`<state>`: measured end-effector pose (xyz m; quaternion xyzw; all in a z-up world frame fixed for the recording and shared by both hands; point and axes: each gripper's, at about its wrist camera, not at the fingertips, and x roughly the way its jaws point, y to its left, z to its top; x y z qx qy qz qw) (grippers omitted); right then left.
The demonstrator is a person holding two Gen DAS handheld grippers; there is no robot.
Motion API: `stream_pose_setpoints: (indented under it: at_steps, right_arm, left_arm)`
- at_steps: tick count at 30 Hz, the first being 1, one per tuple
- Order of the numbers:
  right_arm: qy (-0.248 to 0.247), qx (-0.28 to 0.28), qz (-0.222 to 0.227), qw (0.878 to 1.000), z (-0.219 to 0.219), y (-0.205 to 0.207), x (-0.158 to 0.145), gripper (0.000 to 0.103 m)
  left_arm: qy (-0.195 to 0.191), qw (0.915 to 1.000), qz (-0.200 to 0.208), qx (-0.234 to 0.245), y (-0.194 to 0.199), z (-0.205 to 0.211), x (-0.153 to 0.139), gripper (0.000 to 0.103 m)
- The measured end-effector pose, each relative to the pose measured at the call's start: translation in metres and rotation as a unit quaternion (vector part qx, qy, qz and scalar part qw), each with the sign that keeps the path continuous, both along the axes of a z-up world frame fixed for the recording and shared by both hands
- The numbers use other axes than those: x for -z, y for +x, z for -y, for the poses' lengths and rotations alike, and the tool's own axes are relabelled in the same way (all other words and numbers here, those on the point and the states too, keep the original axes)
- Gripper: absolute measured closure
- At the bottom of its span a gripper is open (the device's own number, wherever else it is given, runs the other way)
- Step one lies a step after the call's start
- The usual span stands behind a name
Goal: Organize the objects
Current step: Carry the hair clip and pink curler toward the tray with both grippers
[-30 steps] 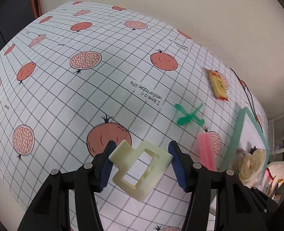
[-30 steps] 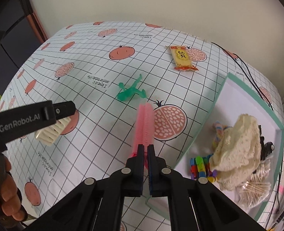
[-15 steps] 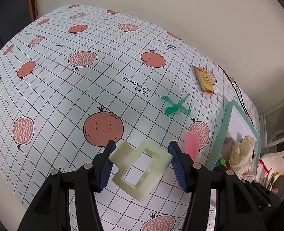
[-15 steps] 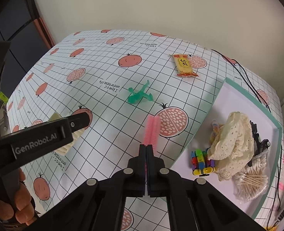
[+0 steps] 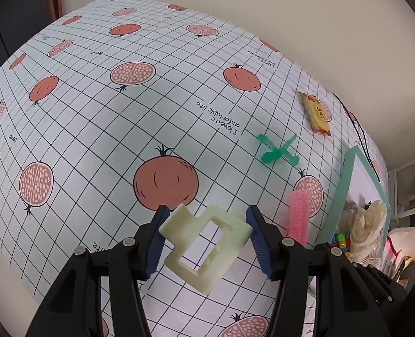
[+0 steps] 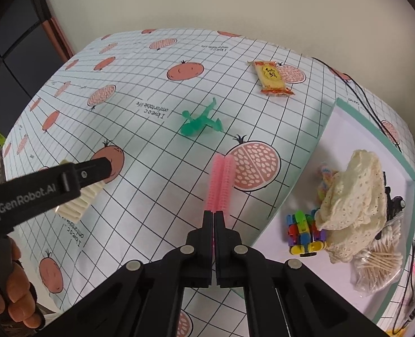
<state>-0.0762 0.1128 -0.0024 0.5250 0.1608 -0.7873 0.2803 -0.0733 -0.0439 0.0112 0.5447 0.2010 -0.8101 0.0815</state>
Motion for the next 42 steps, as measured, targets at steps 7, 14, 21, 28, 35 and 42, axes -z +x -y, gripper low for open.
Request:
stream_pose_setpoints:
  at_steps: [7, 14, 21, 28, 35, 42]
  right_arm:
    - [0.018, -0.003, -0.001, 1.000, 0.009, 0.000, 0.011, 0.084]
    - [0.036, -0.001, -0.007, 0.999, 0.014, 0.000, 0.019, 0.067]
    - [0.063, -0.008, -0.003, 0.998, 0.021, 0.001, 0.033, 0.064]
    - [0.087, -0.012, -0.002, 0.996, 0.024, 0.003, 0.044, 0.064]
    - [0.087, -0.012, 0.003, 0.996, 0.023, 0.003, 0.044, 0.074]
    - [0.085, -0.019, 0.008, 0.996, 0.025, 0.009, 0.044, 0.074]
  left_arm:
    - [-0.004, 1.0000, 0.002, 0.005, 0.000, -0.001, 0.001, 0.045]
    - [-0.003, 1.0000, 0.004, 0.005, -0.001, -0.001, 0.002, 0.045]
    - [-0.003, 1.0000, 0.006, 0.006, -0.001, 0.000, 0.004, 0.045]
    - [-0.004, 1.0000, 0.006, 0.006, 0.000, -0.001, 0.004, 0.045]
    - [-0.005, 1.0000, 0.006, 0.006, 0.000, 0.000, 0.005, 0.045]
    - [-0.005, 1.0000, 0.005, 0.006, 0.000, 0.001, 0.004, 0.045]
